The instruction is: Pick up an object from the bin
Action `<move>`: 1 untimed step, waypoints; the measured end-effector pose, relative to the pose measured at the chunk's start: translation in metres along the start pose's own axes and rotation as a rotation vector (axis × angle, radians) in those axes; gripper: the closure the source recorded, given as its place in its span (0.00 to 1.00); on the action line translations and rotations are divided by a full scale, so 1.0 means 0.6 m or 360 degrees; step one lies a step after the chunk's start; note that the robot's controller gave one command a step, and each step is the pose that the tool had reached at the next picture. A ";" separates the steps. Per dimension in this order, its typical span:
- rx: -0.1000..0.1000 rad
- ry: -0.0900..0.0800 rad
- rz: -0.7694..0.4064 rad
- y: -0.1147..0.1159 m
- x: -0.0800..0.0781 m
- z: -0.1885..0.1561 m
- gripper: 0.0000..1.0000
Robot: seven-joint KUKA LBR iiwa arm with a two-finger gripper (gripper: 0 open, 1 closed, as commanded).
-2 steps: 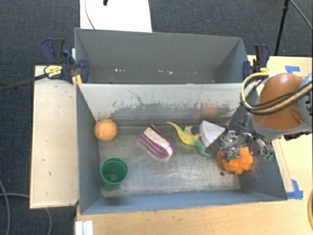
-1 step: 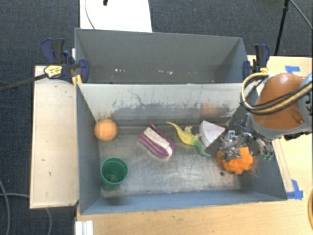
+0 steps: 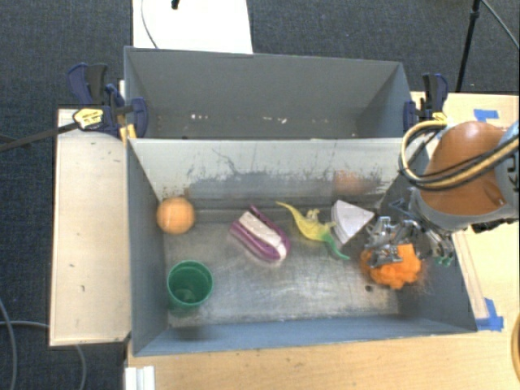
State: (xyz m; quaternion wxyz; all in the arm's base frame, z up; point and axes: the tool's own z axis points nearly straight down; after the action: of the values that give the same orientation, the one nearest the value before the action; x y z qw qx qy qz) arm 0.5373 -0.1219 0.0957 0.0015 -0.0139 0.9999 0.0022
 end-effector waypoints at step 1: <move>0.0000 0.0000 -0.0001 0.000 0.000 0.000 1.00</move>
Offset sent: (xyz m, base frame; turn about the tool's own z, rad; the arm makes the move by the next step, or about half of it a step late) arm -0.0188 0.0463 0.0318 -0.3746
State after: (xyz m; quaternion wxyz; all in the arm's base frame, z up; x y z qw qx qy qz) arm 0.5373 -0.1220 0.0957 0.0015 -0.0142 0.9999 0.0022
